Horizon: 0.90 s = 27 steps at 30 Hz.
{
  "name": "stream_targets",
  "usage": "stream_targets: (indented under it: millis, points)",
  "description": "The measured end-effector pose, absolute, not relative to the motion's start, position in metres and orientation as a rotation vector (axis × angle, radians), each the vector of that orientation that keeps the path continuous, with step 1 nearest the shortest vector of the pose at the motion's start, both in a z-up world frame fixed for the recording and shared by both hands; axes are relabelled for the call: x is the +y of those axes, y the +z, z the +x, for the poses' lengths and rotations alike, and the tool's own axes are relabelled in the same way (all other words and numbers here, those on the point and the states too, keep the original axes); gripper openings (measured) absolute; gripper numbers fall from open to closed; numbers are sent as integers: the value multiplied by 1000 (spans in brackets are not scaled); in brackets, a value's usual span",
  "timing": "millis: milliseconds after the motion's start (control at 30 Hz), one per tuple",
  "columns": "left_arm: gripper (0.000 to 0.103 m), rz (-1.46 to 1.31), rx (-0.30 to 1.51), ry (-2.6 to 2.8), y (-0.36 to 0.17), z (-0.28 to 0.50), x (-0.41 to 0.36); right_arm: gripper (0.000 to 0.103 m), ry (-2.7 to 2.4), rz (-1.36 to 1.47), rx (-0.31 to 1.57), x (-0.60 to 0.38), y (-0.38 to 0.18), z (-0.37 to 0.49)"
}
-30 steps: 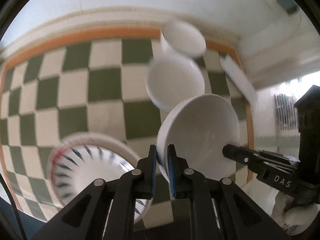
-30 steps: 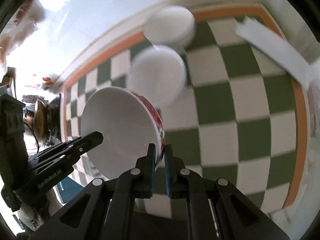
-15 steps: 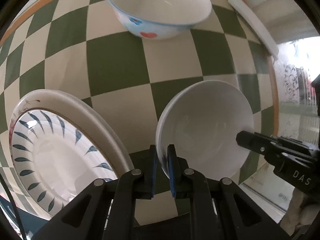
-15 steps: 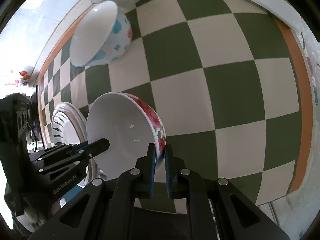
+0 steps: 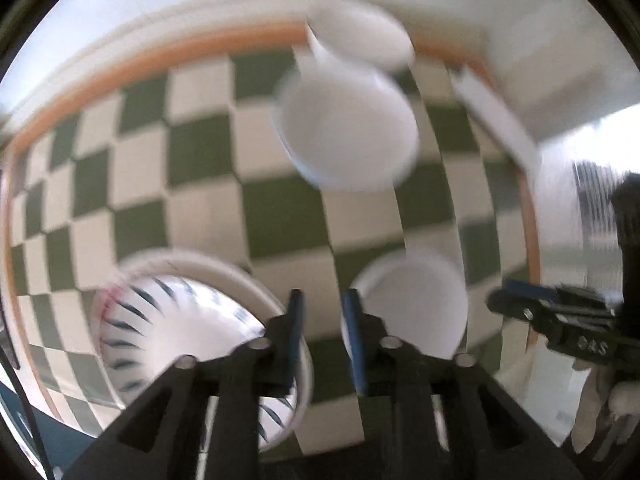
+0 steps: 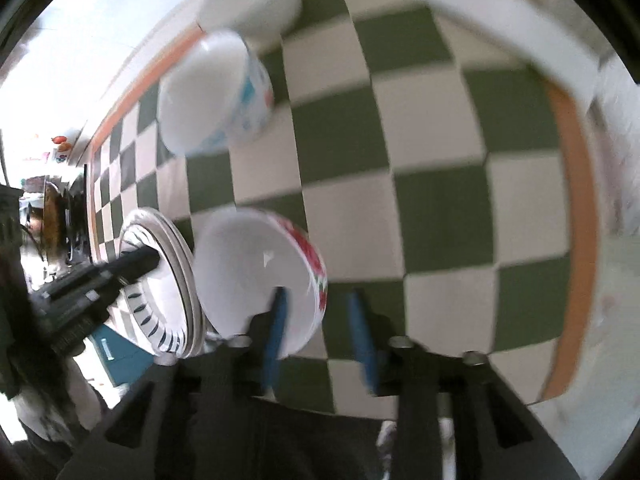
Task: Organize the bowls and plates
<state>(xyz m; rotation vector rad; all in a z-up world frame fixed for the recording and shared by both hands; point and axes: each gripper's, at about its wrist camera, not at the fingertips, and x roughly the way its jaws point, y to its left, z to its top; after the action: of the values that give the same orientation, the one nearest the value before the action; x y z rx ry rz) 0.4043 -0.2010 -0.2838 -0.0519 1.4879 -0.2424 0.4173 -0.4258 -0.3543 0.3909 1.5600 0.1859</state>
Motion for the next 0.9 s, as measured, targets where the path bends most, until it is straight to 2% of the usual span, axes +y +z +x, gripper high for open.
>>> stream_targets:
  millis: [100, 333, 567, 600, 633, 667, 700, 733, 900]
  points:
    - [35, -112, 1455, -205, -277, 435, -187, 54, 223, 423, 1491, -430, -329, 440]
    - [36, -219, 1522, -164, -312, 508, -169, 54, 201, 442, 1457, -418, -333, 510]
    - [35, -205, 1602, -189, -345, 531, -177, 54, 186, 401, 1520, -394, -370, 556]
    - [34, -205, 1611, -204, -350, 532, -179, 52, 186, 396, 1527, -391, -375, 560]
    - [24, -194, 1615, -203, -354, 533, -181, 48, 187, 393, 1530, -388, -379, 564]
    - [16, -186, 1616, -201, -357, 534, -181, 34, 181, 388, 1529, -385, -385, 567]
    - [14, -197, 1621, -216, -360, 535, -182, 17, 173, 376, 1536, -383, -389, 569]
    - [10, -209, 1624, -222, -361, 535, -181, 12, 174, 382, 1546, -381, -393, 571]
    - [10, -182, 1606, -231, -355, 530, -187, 10, 155, 395, 1542, -378, -397, 573]
